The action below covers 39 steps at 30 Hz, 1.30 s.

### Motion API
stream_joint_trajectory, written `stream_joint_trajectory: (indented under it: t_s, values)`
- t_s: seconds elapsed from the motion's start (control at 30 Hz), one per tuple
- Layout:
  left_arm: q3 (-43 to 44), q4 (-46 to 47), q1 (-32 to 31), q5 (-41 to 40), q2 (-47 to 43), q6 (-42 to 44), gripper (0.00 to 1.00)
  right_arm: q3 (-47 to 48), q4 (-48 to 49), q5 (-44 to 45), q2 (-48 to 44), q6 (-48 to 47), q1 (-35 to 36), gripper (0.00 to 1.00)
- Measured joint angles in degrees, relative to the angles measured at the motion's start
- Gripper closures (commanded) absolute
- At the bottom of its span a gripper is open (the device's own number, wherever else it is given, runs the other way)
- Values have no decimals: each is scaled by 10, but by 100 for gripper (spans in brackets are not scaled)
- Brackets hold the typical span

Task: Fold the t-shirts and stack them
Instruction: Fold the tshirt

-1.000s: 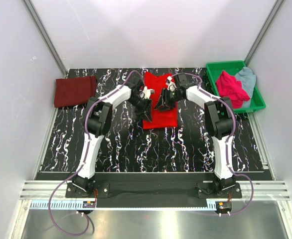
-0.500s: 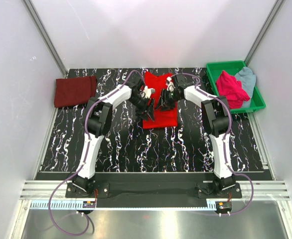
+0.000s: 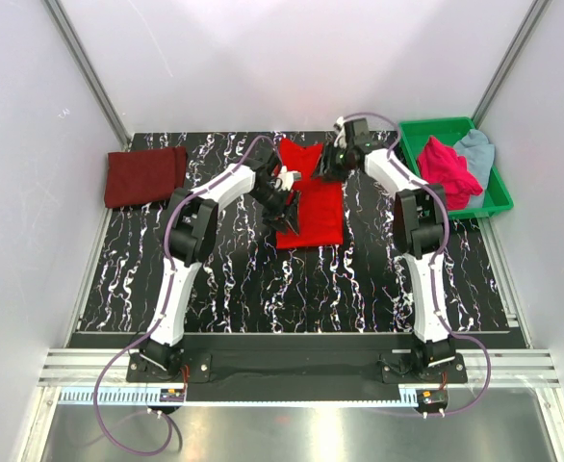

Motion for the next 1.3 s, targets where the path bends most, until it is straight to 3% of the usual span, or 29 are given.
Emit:
stream_joint_trajectory:
  t_s: [0.2,0.3,0.47,0.67,0.8,1.3]
  values:
    - [0,-2,-5,-14,-5,10,39,50,15,17,-1,-10,-26,49]
    - [3,-8,-7,-38,-13,19,16,42,13,21,-10,-12,-29,48]
    - [7,-17,-2,-81,-55,29,13,-45,-1,10,-69,-10,-33,46]
    - [-42,-16,45,-84,-137,30,12,-224,-18,-37,-181,15,-63,44]
    - [-75,-16,59,-83,-141,27,13,-322,-21,-60,-216,37,-84,43]
    - [-114,-15,46,-38,-90,-7,18,-425,1,-114,-220,79,-82,43]
